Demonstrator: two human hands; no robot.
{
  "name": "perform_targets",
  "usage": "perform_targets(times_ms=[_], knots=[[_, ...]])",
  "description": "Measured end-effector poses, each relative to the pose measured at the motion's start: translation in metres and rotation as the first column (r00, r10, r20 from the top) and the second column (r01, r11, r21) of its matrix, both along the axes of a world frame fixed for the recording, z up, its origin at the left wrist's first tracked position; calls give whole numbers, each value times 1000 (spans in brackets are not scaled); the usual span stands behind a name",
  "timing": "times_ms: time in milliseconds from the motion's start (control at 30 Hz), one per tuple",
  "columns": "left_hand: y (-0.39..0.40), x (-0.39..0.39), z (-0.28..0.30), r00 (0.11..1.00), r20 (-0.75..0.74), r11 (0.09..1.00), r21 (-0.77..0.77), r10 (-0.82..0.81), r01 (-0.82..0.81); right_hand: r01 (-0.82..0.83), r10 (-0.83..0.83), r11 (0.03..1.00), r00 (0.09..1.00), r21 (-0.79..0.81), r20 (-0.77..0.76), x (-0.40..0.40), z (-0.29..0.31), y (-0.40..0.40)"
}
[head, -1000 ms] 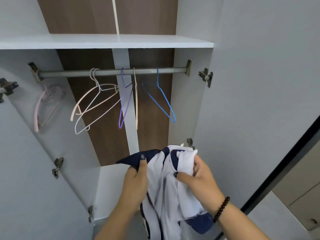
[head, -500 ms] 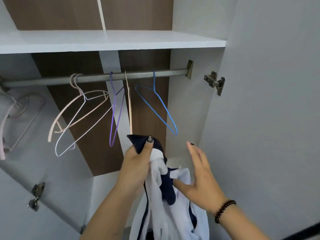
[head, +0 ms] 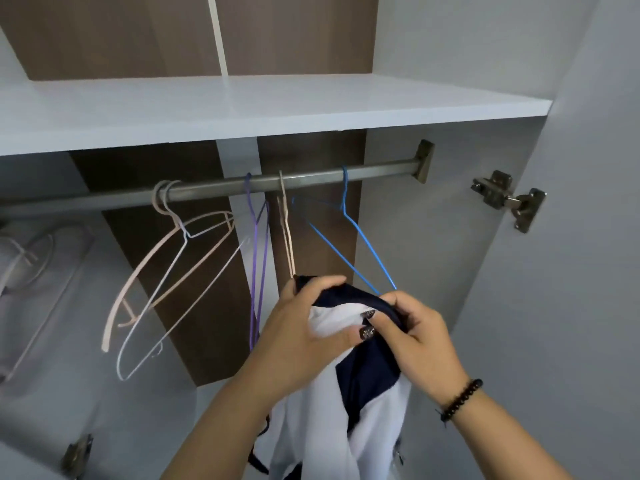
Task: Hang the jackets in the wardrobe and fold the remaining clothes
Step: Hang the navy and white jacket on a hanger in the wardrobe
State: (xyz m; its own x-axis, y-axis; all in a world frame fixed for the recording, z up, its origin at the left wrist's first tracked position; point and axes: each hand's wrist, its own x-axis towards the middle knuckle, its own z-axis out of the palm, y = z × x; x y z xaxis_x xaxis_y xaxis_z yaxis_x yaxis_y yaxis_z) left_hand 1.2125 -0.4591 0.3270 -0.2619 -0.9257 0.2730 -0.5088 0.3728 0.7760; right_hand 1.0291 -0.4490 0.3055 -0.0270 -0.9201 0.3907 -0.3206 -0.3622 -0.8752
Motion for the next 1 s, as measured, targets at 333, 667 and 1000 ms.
perform_targets(times_ms=[333,667,1000], knots=[[-38,32,-11,986,138,990,-122,92,-76,-33,33,999,998,-1,-49,21,13,-48],[-78,1,-10,945,-222,970,51,242,-236,-183,173,976,981,114,92,-9,44,-136],[-86,-13,1,902,-217,928,96,373,-360,-6,15,830,1000,557,-12,-11,30,-245]])
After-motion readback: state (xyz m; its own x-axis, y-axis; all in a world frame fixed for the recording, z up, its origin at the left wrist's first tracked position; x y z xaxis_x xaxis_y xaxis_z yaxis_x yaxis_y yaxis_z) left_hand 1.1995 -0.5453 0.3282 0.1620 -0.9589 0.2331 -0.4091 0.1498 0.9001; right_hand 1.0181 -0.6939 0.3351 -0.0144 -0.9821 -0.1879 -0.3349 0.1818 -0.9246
